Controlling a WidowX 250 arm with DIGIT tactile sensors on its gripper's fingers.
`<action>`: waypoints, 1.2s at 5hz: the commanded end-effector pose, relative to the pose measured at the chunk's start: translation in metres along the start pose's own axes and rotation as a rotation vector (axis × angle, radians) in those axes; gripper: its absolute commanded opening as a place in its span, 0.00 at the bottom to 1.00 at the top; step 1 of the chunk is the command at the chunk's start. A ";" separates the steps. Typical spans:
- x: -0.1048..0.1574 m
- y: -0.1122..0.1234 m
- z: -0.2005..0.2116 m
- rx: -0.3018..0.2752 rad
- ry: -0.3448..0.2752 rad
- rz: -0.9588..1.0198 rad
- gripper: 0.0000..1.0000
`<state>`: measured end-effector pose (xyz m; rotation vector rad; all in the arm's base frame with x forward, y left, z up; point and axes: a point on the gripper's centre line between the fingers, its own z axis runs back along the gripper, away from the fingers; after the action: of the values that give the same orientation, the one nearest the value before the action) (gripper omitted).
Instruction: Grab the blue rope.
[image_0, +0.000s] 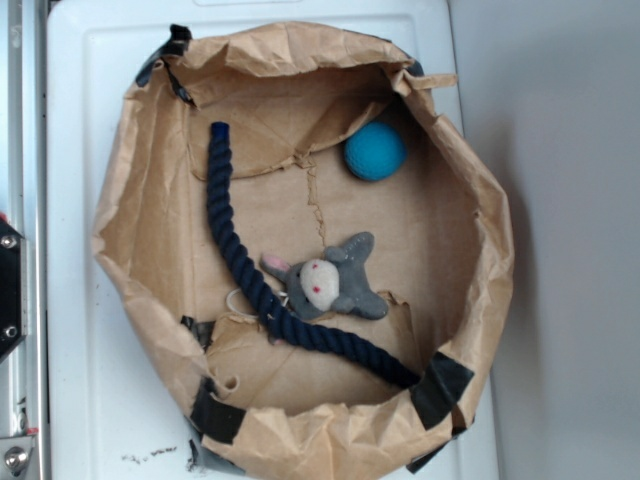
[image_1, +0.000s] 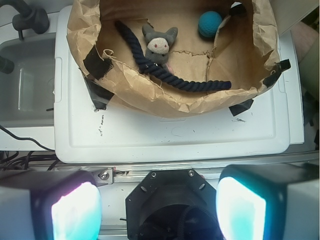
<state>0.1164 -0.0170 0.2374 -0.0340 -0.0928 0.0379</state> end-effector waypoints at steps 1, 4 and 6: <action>0.000 0.000 0.000 0.000 0.000 0.000 1.00; 0.050 0.000 -0.023 -0.079 0.016 0.013 1.00; 0.117 0.006 -0.049 -0.076 0.017 0.025 1.00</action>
<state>0.2332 -0.0163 0.1847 -0.1145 -0.0197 0.0299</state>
